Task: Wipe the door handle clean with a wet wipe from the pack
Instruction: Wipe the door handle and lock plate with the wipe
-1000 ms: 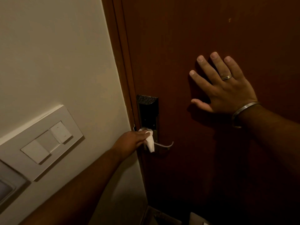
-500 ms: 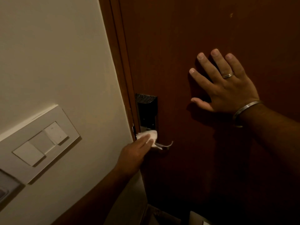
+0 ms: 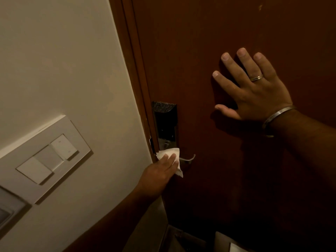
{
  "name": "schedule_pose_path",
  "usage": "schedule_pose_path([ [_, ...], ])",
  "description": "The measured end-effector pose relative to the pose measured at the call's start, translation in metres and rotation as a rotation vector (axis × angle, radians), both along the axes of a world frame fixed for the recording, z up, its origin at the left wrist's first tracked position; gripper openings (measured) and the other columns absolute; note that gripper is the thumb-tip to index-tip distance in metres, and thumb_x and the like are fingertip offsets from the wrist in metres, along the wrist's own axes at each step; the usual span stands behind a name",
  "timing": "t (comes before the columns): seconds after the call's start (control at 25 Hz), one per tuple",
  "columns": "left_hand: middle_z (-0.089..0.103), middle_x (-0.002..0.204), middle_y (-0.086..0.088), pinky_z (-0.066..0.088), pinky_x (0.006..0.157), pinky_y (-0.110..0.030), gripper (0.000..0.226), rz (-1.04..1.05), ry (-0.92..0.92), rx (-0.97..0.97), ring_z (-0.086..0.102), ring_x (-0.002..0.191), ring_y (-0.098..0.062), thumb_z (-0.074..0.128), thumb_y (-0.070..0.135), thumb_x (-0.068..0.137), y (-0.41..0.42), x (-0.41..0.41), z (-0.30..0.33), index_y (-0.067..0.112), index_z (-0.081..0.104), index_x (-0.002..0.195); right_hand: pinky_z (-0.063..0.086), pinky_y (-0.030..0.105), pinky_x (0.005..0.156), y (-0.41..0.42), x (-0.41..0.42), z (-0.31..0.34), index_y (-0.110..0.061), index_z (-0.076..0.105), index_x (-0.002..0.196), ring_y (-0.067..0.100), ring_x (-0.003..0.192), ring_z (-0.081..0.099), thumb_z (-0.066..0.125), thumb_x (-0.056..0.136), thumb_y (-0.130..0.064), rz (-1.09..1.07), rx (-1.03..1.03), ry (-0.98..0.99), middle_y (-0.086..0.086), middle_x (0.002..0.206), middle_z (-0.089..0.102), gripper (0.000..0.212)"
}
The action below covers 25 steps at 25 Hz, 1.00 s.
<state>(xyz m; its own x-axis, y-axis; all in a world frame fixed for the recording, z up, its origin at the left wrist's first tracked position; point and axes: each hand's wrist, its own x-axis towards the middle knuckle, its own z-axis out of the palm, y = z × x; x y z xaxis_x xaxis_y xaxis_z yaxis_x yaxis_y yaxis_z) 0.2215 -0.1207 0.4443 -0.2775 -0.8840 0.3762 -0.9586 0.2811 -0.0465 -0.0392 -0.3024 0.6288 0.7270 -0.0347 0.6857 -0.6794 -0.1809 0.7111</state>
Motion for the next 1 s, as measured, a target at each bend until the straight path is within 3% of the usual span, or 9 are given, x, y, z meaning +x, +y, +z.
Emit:
schedule_pose_path([
  [0.24,0.037,0.15,-0.014,0.039,0.103,-0.04,0.065,-0.027,0.107,0.038,0.037,0.135,-0.028,0.066,0.013,0.088,-0.012,0.033,-0.004,0.018,0.033,0.144,0.012,0.052,0.12,0.0,0.001,-0.001,-0.014,0.03,0.157,0.043,0.149,0.021,0.025,0.094,-0.075,-0.003,0.0,-0.003,0.021,0.164,0.021,0.088],
  [0.36,0.043,0.147,-0.015,0.041,0.103,-0.039,0.057,-0.009,0.231,0.065,0.048,0.129,-0.029,0.066,0.019,0.089,-0.031,0.047,0.01,0.012,0.041,0.14,0.012,0.052,0.12,0.001,0.001,0.0,-0.014,0.031,0.156,0.043,0.148,0.022,0.026,0.094,-0.074,0.003,-0.005,-0.013,0.021,0.163,0.023,0.087],
  [0.48,0.054,0.136,-0.019,0.043,0.102,-0.042,0.049,-0.042,0.298,0.048,0.055,0.121,-0.032,0.07,0.004,0.085,-0.036,0.043,0.018,0.005,0.053,0.13,0.016,0.053,0.119,0.002,0.001,0.001,-0.014,0.033,0.156,0.043,0.148,0.026,0.028,0.094,-0.074,0.006,-0.003,-0.007,0.021,0.163,0.025,0.086],
  [0.56,0.064,0.121,-0.025,0.051,0.093,-0.051,0.047,-0.119,0.23,-0.013,0.062,0.111,-0.038,0.078,-0.006,0.073,-0.031,0.034,0.012,-0.003,0.062,0.117,0.017,0.053,0.119,0.001,0.002,0.0,-0.014,0.033,0.156,0.043,0.148,0.025,0.028,0.094,-0.074,0.009,-0.001,-0.011,0.021,0.163,0.025,0.086],
  [0.64,0.071,0.11,-0.022,0.055,0.087,-0.047,0.048,-0.174,0.101,-0.117,0.067,0.103,-0.034,0.086,0.001,0.065,-0.03,0.013,0.007,-0.002,0.067,0.109,0.016,0.053,0.119,0.001,0.002,-0.002,-0.015,0.032,0.156,0.042,0.148,0.023,0.028,0.094,-0.074,0.013,0.009,-0.01,0.02,0.163,0.025,0.086],
  [0.8,0.068,0.119,-0.017,0.048,0.097,-0.037,0.043,-0.33,0.007,-0.177,0.064,0.11,-0.027,0.073,0.013,0.078,-0.034,-0.033,-0.004,0.001,0.062,0.118,0.014,0.053,0.12,0.0,0.0,-0.001,-0.015,0.03,0.157,0.042,0.149,0.021,0.027,0.094,-0.074,0.0,0.013,-0.004,0.02,0.163,0.023,0.086],
  [1.0,0.062,0.127,-0.021,0.05,0.096,-0.048,0.05,-0.099,0.122,-0.085,0.059,0.117,-0.034,0.075,0.002,0.076,-0.031,0.029,0.013,0.004,0.059,0.124,0.015,0.052,0.119,0.0,0.001,-0.002,-0.015,0.032,0.156,0.042,0.148,0.023,0.028,0.094,-0.074,0.009,0.011,-0.013,0.02,0.163,0.024,0.086],
])
